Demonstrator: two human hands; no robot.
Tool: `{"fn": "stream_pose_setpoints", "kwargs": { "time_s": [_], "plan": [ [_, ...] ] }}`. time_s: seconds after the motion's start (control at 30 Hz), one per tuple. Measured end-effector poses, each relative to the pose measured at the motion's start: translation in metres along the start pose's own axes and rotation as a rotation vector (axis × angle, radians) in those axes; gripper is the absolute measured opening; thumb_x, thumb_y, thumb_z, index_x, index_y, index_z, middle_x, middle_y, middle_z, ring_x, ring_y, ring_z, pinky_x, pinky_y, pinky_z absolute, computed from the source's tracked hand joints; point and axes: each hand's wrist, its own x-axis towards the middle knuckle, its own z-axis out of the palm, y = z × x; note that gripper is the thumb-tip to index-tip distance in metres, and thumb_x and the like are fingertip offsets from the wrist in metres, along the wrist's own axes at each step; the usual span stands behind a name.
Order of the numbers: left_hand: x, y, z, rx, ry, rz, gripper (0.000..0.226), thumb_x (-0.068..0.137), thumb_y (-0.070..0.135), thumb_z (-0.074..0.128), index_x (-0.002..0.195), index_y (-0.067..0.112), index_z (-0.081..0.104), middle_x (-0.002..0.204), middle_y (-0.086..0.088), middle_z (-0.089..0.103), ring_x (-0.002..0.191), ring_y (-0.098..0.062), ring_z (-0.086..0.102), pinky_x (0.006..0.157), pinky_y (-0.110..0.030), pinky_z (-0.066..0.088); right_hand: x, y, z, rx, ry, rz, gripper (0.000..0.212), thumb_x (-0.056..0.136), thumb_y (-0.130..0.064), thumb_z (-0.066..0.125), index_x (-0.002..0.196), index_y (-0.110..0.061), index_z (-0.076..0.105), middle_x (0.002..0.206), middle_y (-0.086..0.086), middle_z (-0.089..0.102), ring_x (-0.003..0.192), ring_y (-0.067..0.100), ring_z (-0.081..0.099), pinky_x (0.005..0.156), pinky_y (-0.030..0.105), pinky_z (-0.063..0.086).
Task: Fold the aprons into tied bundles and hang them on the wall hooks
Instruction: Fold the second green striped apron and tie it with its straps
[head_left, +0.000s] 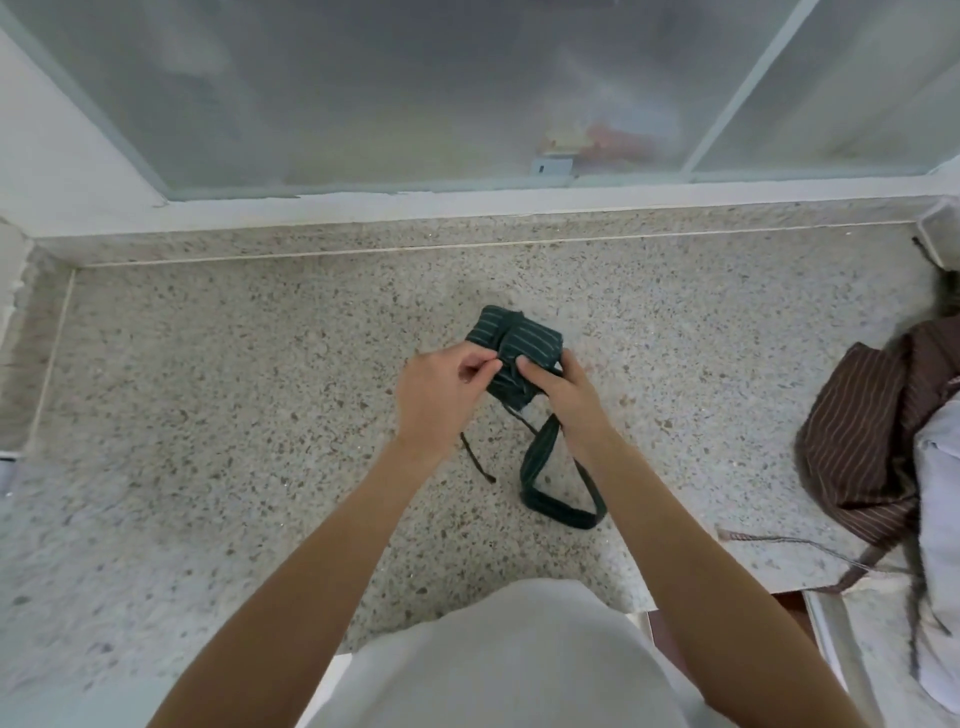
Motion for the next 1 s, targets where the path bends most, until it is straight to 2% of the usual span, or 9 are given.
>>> {"fn": "stream_pose_setpoints", "kwargs": {
  "time_s": [0.1, 0.2, 0.37, 0.47, 0.57, 0.67, 0.77, 0.9, 1.0],
  "plan": [
    [0.018, -0.022, 0.016, 0.012, -0.033, -0.105, 0.012, 0.080, 0.026, 0.072, 0.090, 0.020, 0.074, 0.079, 0.008, 0.073, 0.069, 0.000, 0.065, 0.067, -0.016, 0.053, 0.030, 0.008, 0.011, 0.049, -0.006, 0.093, 0.028, 0.088, -0.014, 0.065, 0.114, -0.016, 0.056, 0.101, -0.005, 0.065, 0.089, 0.007, 0.062, 0.068, 0.014, 0.049],
    [0.035, -0.041, 0.041, -0.057, -0.115, -0.198, 0.015, 0.082, 0.019, 0.071, 0.096, 0.018, 0.073, 0.088, 0.005, 0.073, 0.078, -0.005, 0.067, 0.076, -0.018, 0.053, 0.062, 0.019, 0.008, 0.020, 0.045, 0.152, 0.030, 0.087, -0.021, 0.066, 0.115, -0.018, 0.055, 0.106, -0.003, 0.064, 0.098, 0.013, 0.061, 0.086, 0.027, 0.052],
    [0.053, -0.053, 0.078, -0.067, -0.242, -0.223, 0.016, 0.081, 0.022, 0.072, 0.097, 0.020, 0.074, 0.090, 0.004, 0.073, 0.076, -0.005, 0.064, 0.072, -0.017, 0.051, 0.095, 0.038, -0.015, -0.499, 0.187, 0.232, 0.072, 0.068, -0.069, 0.063, 0.120, -0.021, 0.053, 0.123, 0.003, 0.057, 0.121, 0.024, 0.046, 0.105, 0.040, 0.035],
    [0.054, -0.055, 0.091, -0.063, -0.266, -0.142, 0.016, 0.081, 0.020, 0.072, 0.097, 0.019, 0.074, 0.091, 0.001, 0.072, 0.077, -0.009, 0.065, 0.075, -0.024, 0.053, 0.092, 0.033, -0.029, -0.960, 0.363, -0.154, 0.056, 0.083, -0.043, 0.066, 0.126, -0.011, 0.049, 0.125, 0.011, 0.046, 0.116, 0.028, 0.038, 0.098, 0.033, 0.028],
    [0.054, -0.058, 0.098, -0.084, -0.299, -0.088, 0.019, 0.083, 0.012, 0.068, 0.101, 0.016, 0.073, 0.097, -0.003, 0.070, 0.084, -0.013, 0.063, 0.081, -0.021, 0.048, 0.092, 0.017, -0.032, -0.913, 0.208, -0.567, 0.029, 0.086, -0.012, 0.065, 0.114, -0.009, 0.059, 0.110, 0.008, 0.055, 0.091, 0.017, 0.053, 0.080, 0.024, 0.044],
    [0.054, -0.061, 0.098, -0.062, -0.292, -0.087, 0.019, 0.083, 0.009, 0.067, 0.101, 0.013, 0.073, 0.097, -0.006, 0.071, 0.085, -0.018, 0.065, 0.080, -0.021, 0.049, 0.099, 0.009, -0.025, -1.036, -0.100, -0.662, 0.021, 0.083, -0.002, 0.063, 0.103, -0.008, 0.065, 0.100, 0.006, 0.064, 0.083, 0.019, 0.063, 0.073, 0.030, 0.053],
    [0.046, -0.067, 0.089, -0.069, -0.178, -0.157, 0.017, 0.083, 0.011, 0.068, 0.098, 0.014, 0.071, 0.095, -0.001, 0.070, 0.082, -0.012, 0.064, 0.075, -0.014, 0.048, 0.106, 0.007, -0.021, -1.273, -0.187, -0.712, 0.015, 0.080, -0.004, 0.068, 0.095, -0.006, 0.065, 0.097, 0.010, 0.063, 0.080, 0.028, 0.062, 0.064, 0.033, 0.050],
    [0.030, -0.082, 0.084, 0.326, 0.053, 0.182, 0.007, 0.081, 0.023, 0.068, 0.088, 0.022, 0.070, 0.089, 0.003, 0.067, 0.082, -0.018, 0.060, 0.073, -0.031, 0.047, 0.116, 0.002, -0.020, -1.594, -0.174, -0.860, 0.014, 0.069, -0.003, 0.077, 0.073, -0.010, 0.065, 0.079, 0.008, 0.060, 0.061, 0.025, 0.057, 0.052, 0.027, 0.042],
    [0.021, -0.069, 0.092, 0.399, -0.263, 0.165, 0.028, 0.082, 0.042, 0.064, 0.095, 0.017, 0.065, 0.090, -0.001, 0.064, 0.085, -0.022, 0.060, 0.070, -0.033, 0.045, 0.118, -0.001, -0.010, -1.822, -0.293, -0.999, 0.019, 0.059, -0.002, 0.079, 0.065, -0.012, 0.065, 0.074, 0.005, 0.061, 0.063, 0.021, 0.057, 0.060, 0.029, 0.046]
  ]
}}
